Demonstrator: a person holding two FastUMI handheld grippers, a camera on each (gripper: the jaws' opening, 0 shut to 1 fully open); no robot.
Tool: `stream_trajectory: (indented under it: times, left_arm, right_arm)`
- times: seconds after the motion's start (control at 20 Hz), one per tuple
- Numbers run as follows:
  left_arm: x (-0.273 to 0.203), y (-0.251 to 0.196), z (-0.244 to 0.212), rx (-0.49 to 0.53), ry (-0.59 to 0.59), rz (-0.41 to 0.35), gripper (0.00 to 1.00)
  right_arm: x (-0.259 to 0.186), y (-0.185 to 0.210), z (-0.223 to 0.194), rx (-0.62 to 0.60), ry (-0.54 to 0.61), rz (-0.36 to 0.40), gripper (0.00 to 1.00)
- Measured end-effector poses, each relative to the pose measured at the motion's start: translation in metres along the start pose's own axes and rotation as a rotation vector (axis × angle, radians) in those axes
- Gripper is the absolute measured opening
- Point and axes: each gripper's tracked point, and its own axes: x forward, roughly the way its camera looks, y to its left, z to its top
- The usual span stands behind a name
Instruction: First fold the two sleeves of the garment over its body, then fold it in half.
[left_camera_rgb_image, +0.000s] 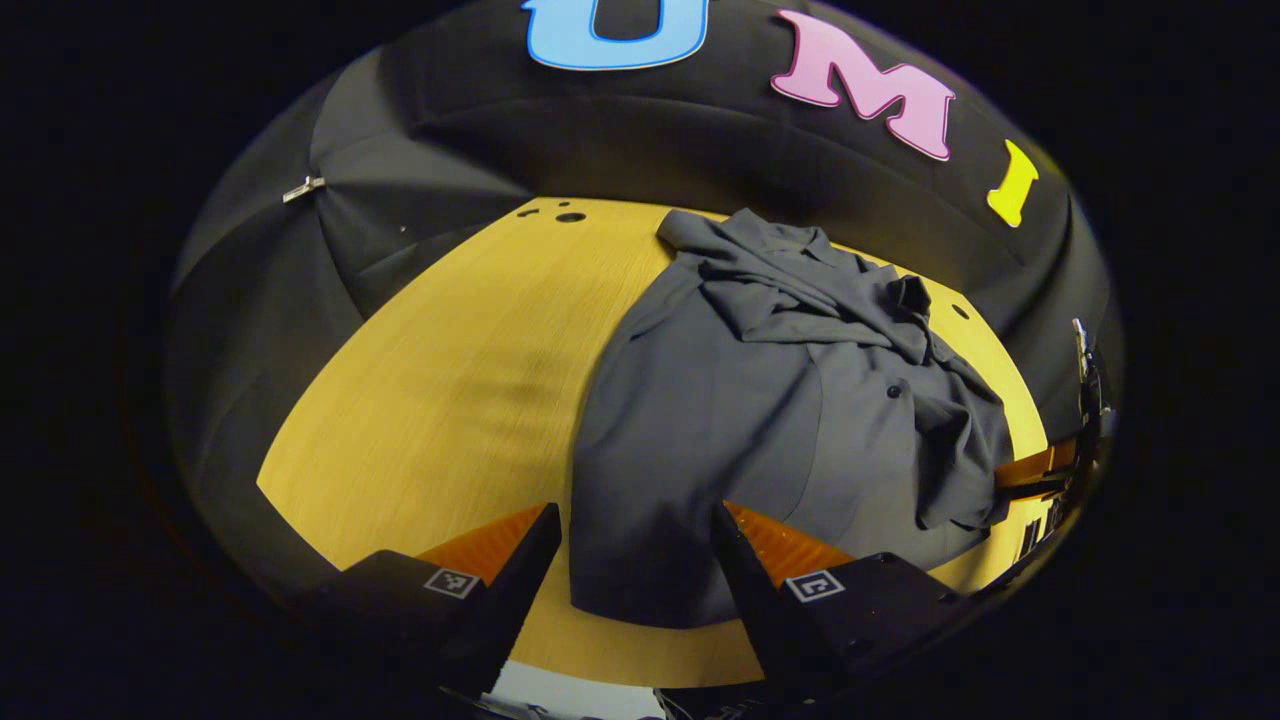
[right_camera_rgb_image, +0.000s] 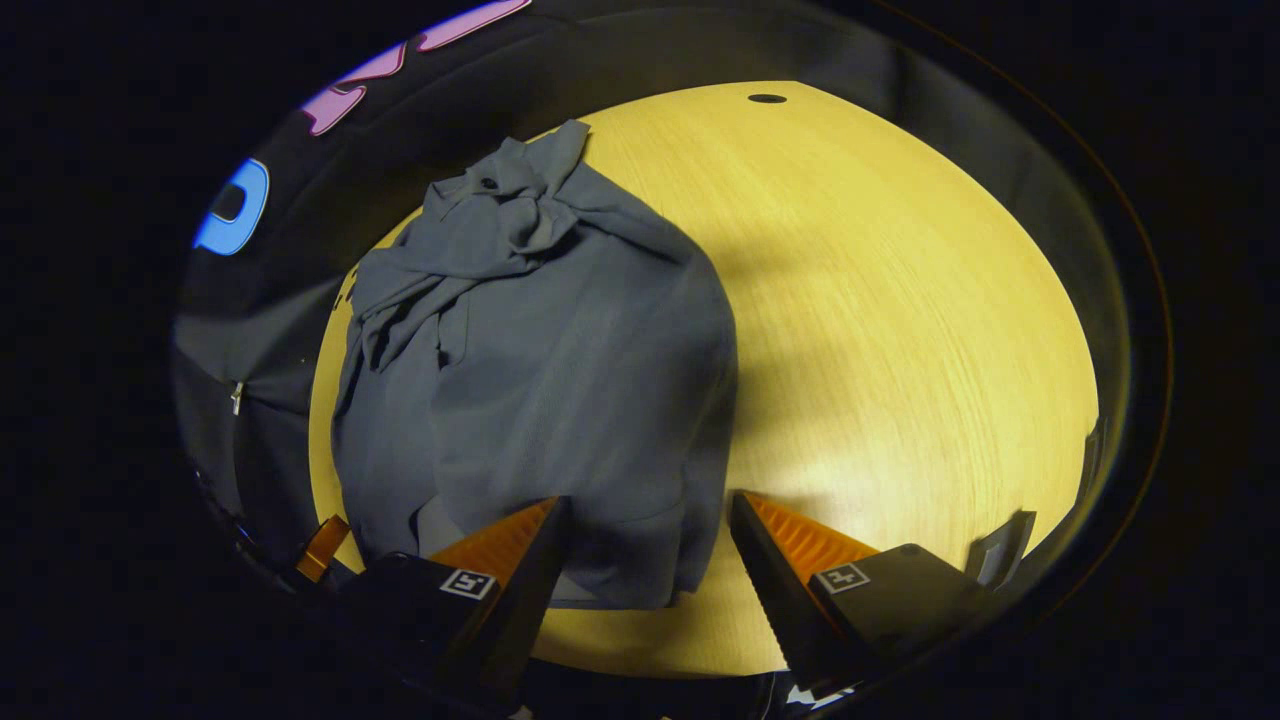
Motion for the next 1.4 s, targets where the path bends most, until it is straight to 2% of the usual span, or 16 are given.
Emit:
stream_trajectory:
  times: [0.2, 0.6, 0.7, 0.75, 0.8, 0.85, 0.9, 0.95, 1.0, 1.15, 1.25, 1.3, 1.4]
  left_arm:
    - [0.005, 0.002, -0.01, -0.013, 0.021, 0.004, 0.95]
    - [0.019, 0.005, -0.035, 0.006, 0.096, 0.047, 0.96]
    - [0.02, 0.005, -0.037, 0.03, 0.096, 0.066, 0.95]
    - [0.021, 0.001, -0.036, 0.047, 0.09, 0.06, 0.94]
    - [0.02, -0.001, -0.038, 0.058, 0.092, 0.06, 0.86]
    - [0.023, -0.004, -0.038, 0.062, 0.094, 0.052, 0.84]
    - [0.024, -0.005, -0.038, 0.067, 0.096, 0.051, 0.79]
    - [0.024, -0.008, -0.038, 0.07, 0.1, 0.044, 0.75]
    - [0.024, -0.011, -0.039, 0.074, 0.104, 0.033, 0.65]
    - [0.026, -0.022, -0.038, 0.107, 0.108, -0.008, 0.35]
    - [0.026, -0.026, -0.036, 0.15, 0.105, -0.038, 0.18]
    - [0.026, -0.025, -0.035, 0.159, 0.112, -0.054, 0.12]
    - [0.023, -0.022, -0.029, 0.129, 0.126, -0.082, 0.07]
  right_arm:
    - [0.006, 0.018, -0.006, -0.073, 0.014, -0.012, 0.99]
    - [0.013, 0.014, -0.019, -0.35, 0.042, -0.173, 0.98]
    - [0.012, 0.019, -0.017, -0.416, 0.052, -0.164, 0.92]
    - [0.014, 0.022, -0.018, -0.435, 0.057, -0.159, 0.72]
    - [0.016, 0.029, -0.02, -0.448, 0.059, -0.148, 0.74]
    - [0.017, 0.033, -0.022, -0.472, 0.061, -0.137, 0.51]
    - [0.017, 0.039, -0.024, -0.5, 0.058, -0.112, 0.43]
    - [0.018, 0.043, -0.024, -0.523, 0.049, -0.094, 0.3]
    - [0.018, 0.046, -0.025, -0.535, 0.039, -0.076, 0.21]
    - [0.022, 0.052, -0.025, -0.542, 0.046, -0.017, 0.08]
    - [0.02, 0.056, -0.026, -0.522, 0.073, 0.052, 0.06]
    - [0.018, 0.056, -0.023, -0.509, 0.07, 0.067, 0.06]
    - [0.015, 0.053, -0.017, -0.461, 0.056, 0.086, 0.06]
